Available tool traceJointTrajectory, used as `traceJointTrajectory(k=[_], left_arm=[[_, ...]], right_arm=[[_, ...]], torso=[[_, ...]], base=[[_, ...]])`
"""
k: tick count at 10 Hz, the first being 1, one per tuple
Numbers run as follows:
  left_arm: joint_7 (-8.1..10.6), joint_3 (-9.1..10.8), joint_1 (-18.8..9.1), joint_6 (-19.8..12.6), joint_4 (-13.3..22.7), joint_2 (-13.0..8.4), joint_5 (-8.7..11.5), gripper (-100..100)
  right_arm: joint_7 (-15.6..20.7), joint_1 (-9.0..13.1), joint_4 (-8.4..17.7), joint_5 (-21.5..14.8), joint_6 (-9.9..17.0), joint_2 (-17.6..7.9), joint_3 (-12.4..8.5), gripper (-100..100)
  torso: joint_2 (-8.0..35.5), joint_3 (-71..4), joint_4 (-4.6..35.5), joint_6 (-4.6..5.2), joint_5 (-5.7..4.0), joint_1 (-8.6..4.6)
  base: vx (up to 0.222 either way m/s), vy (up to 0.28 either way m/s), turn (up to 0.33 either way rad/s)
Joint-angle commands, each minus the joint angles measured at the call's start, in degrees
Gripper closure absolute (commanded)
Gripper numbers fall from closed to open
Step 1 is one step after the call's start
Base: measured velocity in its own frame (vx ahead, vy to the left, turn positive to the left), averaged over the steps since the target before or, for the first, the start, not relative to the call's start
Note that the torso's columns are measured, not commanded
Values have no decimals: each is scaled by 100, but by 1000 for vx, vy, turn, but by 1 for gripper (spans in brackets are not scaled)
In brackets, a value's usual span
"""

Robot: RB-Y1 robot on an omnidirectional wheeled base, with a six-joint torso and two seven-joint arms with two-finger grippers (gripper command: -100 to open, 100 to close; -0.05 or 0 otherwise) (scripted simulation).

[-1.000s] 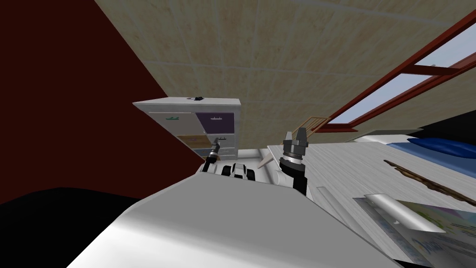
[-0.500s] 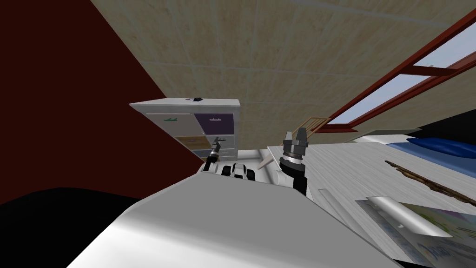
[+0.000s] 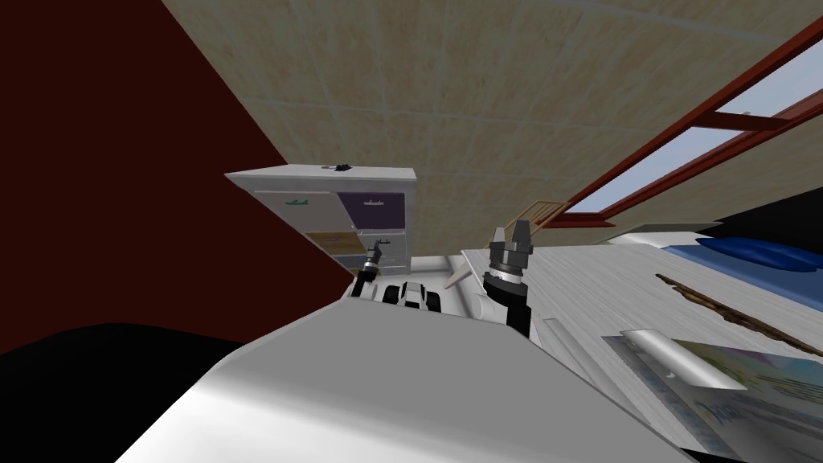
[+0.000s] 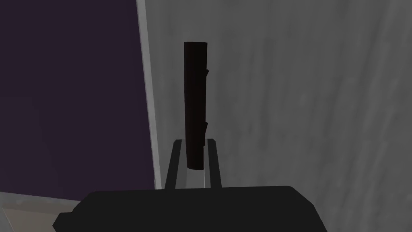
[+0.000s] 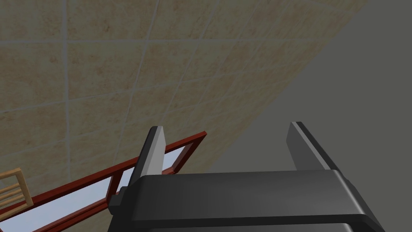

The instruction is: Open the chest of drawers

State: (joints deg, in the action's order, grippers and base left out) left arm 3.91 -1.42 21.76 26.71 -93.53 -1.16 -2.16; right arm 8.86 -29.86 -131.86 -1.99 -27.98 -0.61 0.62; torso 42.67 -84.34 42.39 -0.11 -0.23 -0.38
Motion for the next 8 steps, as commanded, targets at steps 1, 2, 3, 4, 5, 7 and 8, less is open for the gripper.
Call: traceJointTrajectory(k=[1, 2, 3, 4, 5, 7, 8], left_arm=[[-15, -26, 121, -61, -195, -30, -30, 100], [-15, -23, 115, -90, -127, -19, -25, 100], [-6, -55, 208, -89, -194, -29, -36, 100], [-1, -74, 253, -72, -247, -36, -43, 100], [4, -94, 298, -54, -299, -42, -50, 100], [18, -106, 382, -166, -437, -46, -53, -100], [35, -115, 449, -266, -600, -56, -53, -100]], right_arm=[[0, 0, 0, 0, 0, 0, 0, 0], [0, 0, 0, 0, 0, 0, 0, 0], [0, -1, 0, 0, 0, 0, 0, 0], [0, -1, 0, 0, 0, 0, 0, 0], [0, 0, 0, 0, 0, 0, 0, 0], [0, 0, 0, 0, 0, 0, 0, 0], [0, -1, 0, 0, 0, 0, 0, 0]], torso=[[-7, -6, 9, 3, 2, 11], [-10, -10, 16, 7, 2, 16], [-41, -26, 11, 11, 5, 27], [-29, -22, 3, 10, 11, 28], [-6, -6, 6, 7, 13, 28], [-3, -3, 11, 12, 9, 16], [-52, -29, -6, 13, 16, 31]], base=[[-177, -51, 14], [-82, -25, 6], [-110, -20, 10], [-187, -26, 13], [-205, -47, 13], [-157, -40, 6], [20, -3, -12]])
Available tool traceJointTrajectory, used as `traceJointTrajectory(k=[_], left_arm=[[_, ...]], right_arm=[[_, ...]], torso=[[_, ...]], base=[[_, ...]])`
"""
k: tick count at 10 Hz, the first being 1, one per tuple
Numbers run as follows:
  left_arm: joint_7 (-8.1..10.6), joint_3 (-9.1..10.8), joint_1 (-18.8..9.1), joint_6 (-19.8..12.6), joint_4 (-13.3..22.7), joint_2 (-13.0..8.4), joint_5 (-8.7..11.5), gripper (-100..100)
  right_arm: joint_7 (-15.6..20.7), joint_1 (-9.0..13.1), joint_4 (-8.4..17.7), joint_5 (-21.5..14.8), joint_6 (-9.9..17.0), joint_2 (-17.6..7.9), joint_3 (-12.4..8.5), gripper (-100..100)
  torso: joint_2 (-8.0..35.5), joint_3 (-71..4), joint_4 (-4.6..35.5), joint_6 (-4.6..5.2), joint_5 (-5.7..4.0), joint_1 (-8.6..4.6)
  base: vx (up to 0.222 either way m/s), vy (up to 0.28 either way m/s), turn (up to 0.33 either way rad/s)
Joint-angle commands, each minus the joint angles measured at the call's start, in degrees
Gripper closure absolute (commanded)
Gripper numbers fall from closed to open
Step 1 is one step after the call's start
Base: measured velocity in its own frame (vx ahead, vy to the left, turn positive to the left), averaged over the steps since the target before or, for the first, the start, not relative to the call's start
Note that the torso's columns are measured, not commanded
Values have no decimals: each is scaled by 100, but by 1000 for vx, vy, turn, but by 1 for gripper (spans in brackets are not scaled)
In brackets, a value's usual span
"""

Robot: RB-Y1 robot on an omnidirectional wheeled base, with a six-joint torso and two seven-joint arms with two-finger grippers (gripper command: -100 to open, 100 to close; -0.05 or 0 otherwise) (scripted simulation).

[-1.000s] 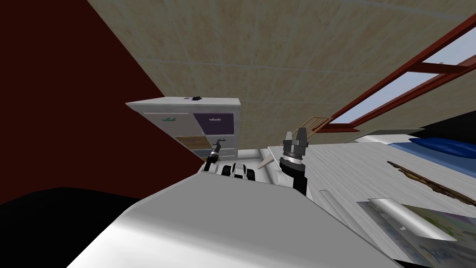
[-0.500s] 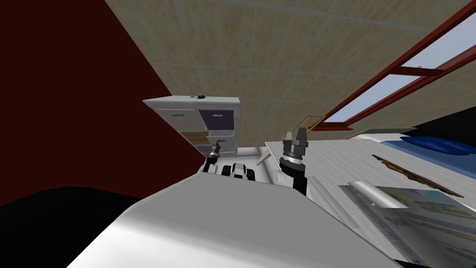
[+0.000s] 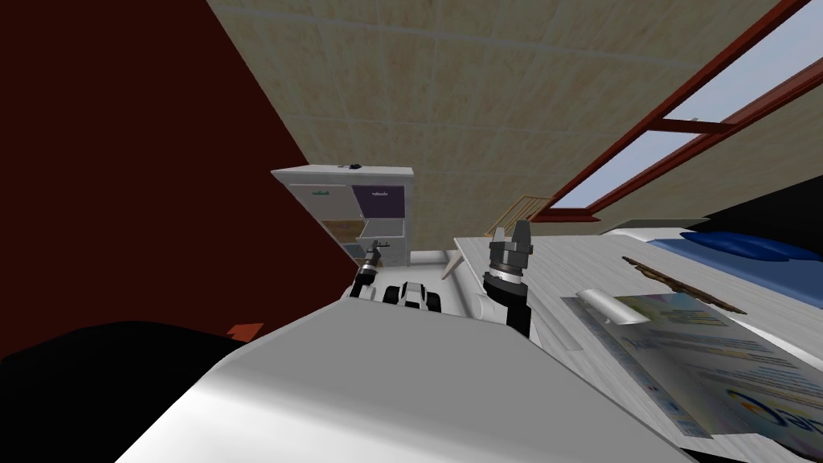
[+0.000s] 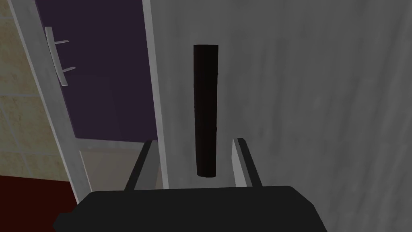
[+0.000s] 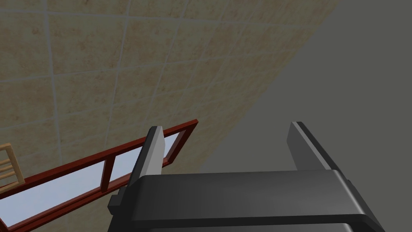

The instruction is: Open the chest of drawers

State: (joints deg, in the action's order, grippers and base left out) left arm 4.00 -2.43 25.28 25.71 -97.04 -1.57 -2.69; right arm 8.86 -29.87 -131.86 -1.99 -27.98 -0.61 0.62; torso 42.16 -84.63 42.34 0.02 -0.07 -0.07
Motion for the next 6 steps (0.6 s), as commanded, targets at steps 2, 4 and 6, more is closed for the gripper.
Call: traceJointTrajectory(k=[2, 4, 6], left_arm=[[59, -31, 230, -366, -575, -34, -1, -100], [93, -48, 364, -565, -902, -54, -2, -100], [126, -66, 498, -765, -1221, -74, -3, -100]], right_arm=[[0, -2, -1, 0, -1, -1, -1, 0], [0, -3, -1, 0, -1, -1, -1, 0], [0, -2, 0, 0, -1, -1, -1, 0]], torso=[[-48, -33, -22, 0, 12, 21], [9, 4, -5, -1, 7, 10], [29, 17, 0, -1, 6, 3]], base=[[46, 7, -24], [30, 9, -13], [8, 0, -17]])
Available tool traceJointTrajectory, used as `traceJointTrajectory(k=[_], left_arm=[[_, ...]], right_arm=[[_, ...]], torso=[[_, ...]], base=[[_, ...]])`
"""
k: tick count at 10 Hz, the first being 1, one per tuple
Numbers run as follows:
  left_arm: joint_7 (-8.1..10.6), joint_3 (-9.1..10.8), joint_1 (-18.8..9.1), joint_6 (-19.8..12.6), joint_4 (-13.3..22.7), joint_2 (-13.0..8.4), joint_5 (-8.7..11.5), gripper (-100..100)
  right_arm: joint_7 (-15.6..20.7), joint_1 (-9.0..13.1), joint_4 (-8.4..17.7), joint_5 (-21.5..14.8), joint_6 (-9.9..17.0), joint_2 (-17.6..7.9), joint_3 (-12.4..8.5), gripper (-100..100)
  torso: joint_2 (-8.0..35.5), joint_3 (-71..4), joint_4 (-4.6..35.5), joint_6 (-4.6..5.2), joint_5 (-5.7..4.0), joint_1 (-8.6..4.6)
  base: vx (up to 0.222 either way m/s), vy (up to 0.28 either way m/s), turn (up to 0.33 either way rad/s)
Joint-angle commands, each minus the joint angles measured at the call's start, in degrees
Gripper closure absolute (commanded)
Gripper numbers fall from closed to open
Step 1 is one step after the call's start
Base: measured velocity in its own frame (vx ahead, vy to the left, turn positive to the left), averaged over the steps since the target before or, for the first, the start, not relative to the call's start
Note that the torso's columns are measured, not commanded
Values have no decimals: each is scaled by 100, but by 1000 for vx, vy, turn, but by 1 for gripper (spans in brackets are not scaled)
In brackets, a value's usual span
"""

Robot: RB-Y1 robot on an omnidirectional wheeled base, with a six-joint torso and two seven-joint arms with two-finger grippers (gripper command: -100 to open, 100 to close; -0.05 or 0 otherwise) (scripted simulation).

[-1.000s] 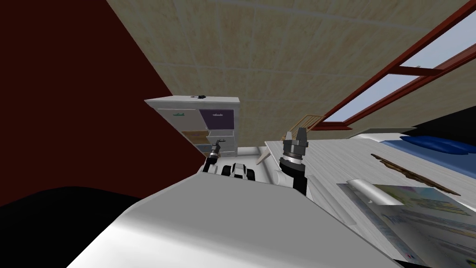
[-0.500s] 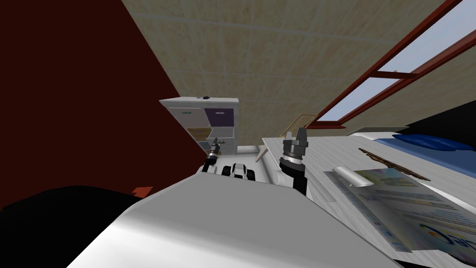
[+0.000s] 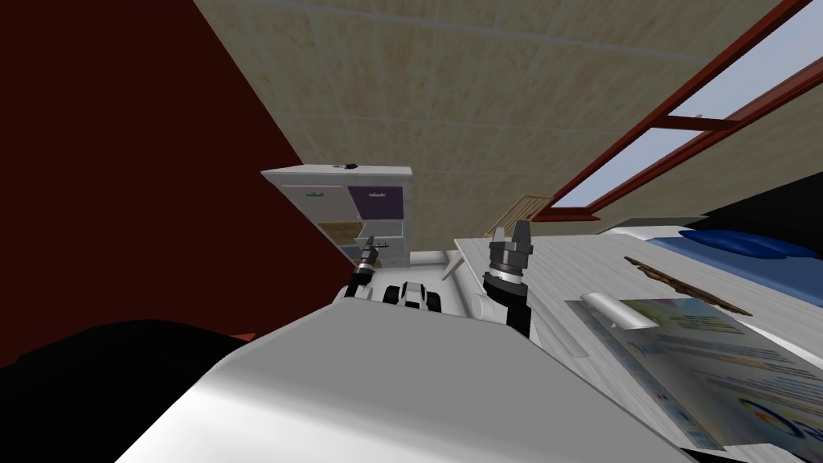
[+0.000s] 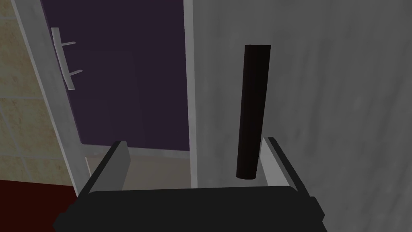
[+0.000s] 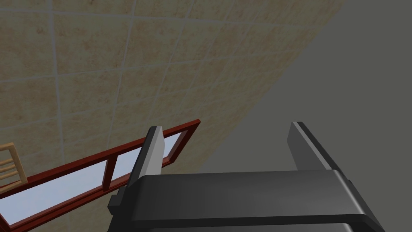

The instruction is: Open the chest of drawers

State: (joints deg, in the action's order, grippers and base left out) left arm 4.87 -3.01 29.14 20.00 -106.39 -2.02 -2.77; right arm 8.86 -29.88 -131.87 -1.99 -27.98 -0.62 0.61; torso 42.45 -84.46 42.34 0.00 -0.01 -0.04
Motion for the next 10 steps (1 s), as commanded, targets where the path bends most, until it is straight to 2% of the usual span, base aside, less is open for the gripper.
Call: traceJointTrajectory(k=[1, 2, 4, 5, 10], left_arm=[[56, -17, 179, -295, -448, -39, 4, -100], [72, -26, 246, -395, -599, -49, 4, -100], [62, -42, 257, -405, -530, -35, -1, -100], [67, -43, 265, -416, -529, -37, -1, 0], [68, -45, 280, -440, -501, -37, 0, 0]], right_arm=[[0, 0, 0, 0, 0, 0, 0, 0], [0, 0, 0, 0, 0, 0, 0, 0], [0, 0, 0, 0, 0, 0, 0, 0], [0, 0, 0, 0, 0, 0, 0, 0], [0, 0, 0, 0, 0, 0, 0, 0]], torso=[[-5, -3, -2, 0, 0, 0], [-3, -6, 7, -3, -7, -2], [12, 0, 23, -7, -19, -9], [10, 2, 16, -4, -13, -7], [-13, -10, -2, -1, -1, 2]], base=[[1, -6, -22], [5, -5, -18], [7, -1, -5], [0, 0, 0], [0, 0, 0]])
